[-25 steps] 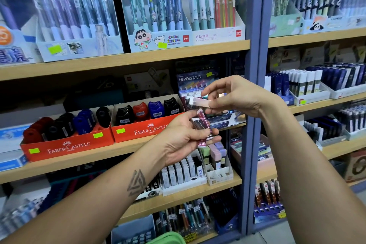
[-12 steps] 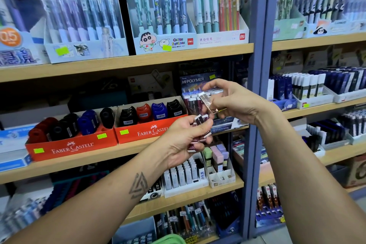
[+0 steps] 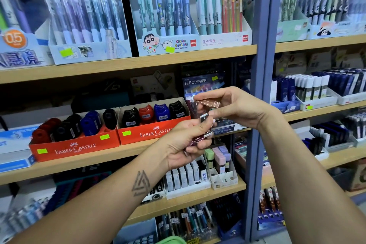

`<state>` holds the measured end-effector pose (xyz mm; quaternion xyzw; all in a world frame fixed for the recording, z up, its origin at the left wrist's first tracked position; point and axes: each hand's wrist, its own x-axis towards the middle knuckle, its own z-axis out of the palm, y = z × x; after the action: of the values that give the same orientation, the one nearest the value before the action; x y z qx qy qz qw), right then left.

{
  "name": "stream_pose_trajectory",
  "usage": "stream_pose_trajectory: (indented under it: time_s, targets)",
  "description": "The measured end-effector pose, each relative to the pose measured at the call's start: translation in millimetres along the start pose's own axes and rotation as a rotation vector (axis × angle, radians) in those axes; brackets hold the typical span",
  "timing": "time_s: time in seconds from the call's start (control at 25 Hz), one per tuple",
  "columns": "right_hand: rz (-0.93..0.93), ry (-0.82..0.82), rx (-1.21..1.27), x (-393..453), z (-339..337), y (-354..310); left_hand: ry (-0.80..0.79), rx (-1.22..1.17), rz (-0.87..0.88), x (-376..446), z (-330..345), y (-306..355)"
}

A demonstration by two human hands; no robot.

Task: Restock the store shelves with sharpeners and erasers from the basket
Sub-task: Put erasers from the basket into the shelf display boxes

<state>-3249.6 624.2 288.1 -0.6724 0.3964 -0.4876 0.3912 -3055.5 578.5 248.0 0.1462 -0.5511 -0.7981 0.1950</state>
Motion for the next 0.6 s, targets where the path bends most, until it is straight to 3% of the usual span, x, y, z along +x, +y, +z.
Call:
stream_pose_trajectory:
  time_s: [0.08, 0.28, 0.48, 0.6]
  targets:
    - [-0.036, -0.044, 0.069, -1, 1, 1, -0.068, -0.059, -0.016, 0, -2, 0]
    - [-0.047, 0.035, 0.129, 3, 4, 2, -0.132, -0.171, -0.027, 3, -2, 2]
    - [-0.088, -0.025, 0.192, 3, 2, 6, -0.228, -0.203, -0.014, -1, -6, 4]
    - [-0.100, 0.119, 0.187, 9, 5, 4, -0.119, -0.198, -0.044, -2, -8, 4]
